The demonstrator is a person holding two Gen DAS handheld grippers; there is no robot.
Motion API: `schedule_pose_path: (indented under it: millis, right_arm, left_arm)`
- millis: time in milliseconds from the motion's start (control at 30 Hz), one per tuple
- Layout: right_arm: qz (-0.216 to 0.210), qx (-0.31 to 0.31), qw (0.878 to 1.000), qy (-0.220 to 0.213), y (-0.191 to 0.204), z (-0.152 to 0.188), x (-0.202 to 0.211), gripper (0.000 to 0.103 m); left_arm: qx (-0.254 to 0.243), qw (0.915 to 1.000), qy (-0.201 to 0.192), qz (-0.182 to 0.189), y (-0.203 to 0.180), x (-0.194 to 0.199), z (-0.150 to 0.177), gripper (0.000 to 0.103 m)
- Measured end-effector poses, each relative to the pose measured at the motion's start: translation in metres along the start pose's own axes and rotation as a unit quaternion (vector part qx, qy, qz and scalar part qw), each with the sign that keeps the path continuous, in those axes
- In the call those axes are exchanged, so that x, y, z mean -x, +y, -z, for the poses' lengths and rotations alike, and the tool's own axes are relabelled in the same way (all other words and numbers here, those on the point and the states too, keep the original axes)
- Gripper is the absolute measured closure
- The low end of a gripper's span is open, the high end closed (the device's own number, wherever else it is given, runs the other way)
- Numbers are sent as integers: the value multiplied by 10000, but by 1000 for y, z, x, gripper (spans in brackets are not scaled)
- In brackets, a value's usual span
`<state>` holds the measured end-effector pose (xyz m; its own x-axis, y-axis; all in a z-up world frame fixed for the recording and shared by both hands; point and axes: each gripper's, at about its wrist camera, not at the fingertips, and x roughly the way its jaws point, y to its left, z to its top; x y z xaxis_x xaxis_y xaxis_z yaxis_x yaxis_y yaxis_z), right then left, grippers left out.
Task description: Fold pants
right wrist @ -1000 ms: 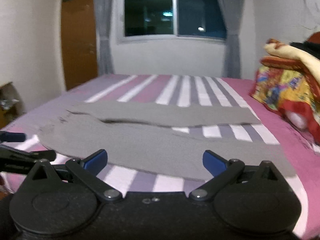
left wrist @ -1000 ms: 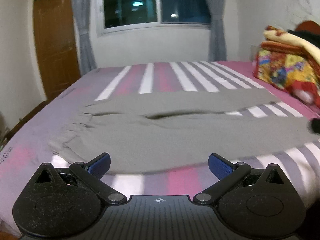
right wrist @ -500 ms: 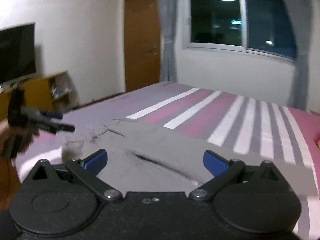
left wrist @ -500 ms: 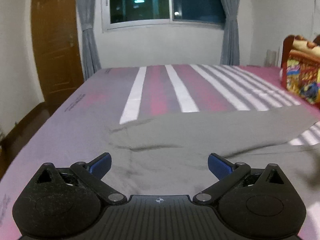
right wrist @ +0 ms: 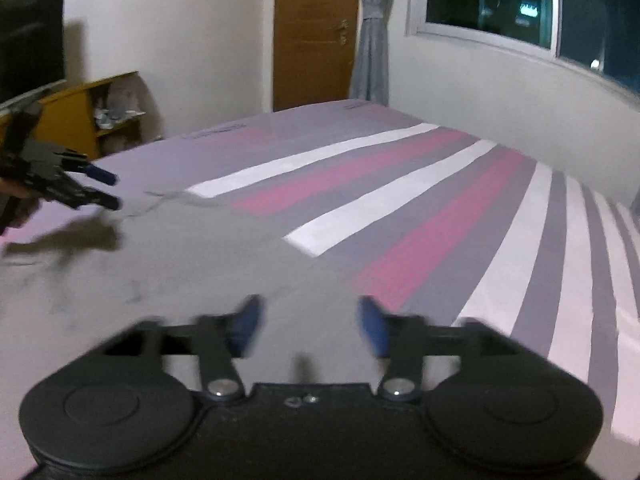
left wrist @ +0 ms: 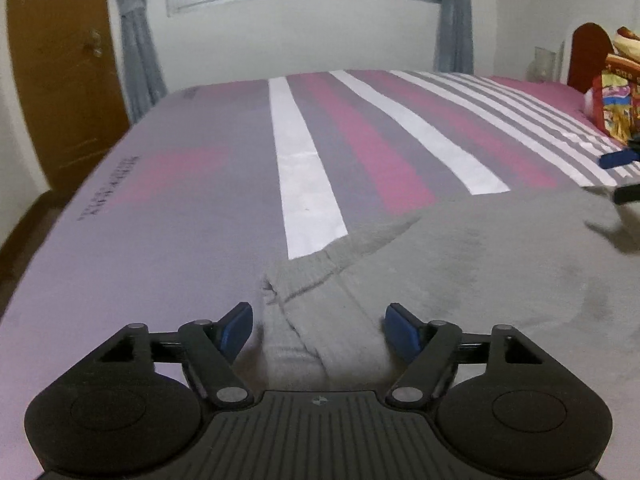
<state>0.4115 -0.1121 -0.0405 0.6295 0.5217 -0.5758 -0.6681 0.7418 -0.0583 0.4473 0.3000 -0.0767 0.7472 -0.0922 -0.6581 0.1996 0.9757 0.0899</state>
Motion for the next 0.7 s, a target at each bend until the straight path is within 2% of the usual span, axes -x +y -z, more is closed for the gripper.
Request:
schedule_pose_path:
  millis: [33,100,233,333,433,467,533,567,633,700]
  right_arm:
    - [-31,-3,10000,54,-4,-1,-10,32]
    - [-65,-2,9997,214,-16,-2,-31,37]
    - [-314,94,9975,626,-31,5,-52,37]
    - [-331,285,9942,980,-35,8,-62,36]
    - [-495,247,9920,1134,-38,5,-65,34]
    - [-577,203,9907,1219,-40,4,-66,35]
    - [-706,263,9880,1349,-41,5,-65,48]
    - [-768,286,9873,1359,-38,5,-66,55]
    - [-835,366,9862,1385,-33,5,-67,97]
    - [-651,544,9879,1302,-22,5,-59,99]
  left_arm:
    - [-18,10000,20,48,3,-10,-1,30]
    - [95,9997,107,192,11,-27,-1,30]
    - [449,9978,156,465,28,-57,-5,30]
    - [508,9959,303,688,32,-76,-13,30]
    - [570,9940,391,844,32,-88,-15,30]
    - [545,9940,413,851,31,-90,-14,34]
    - [545,9926,409,1008,30,-90,-13,53]
    - [530,9926,406,1010,30,-88,-11,66]
    - [576,9920,324,1078,27,-84,-11,80]
    - [486,9948,110,885,18,-71,-12,84]
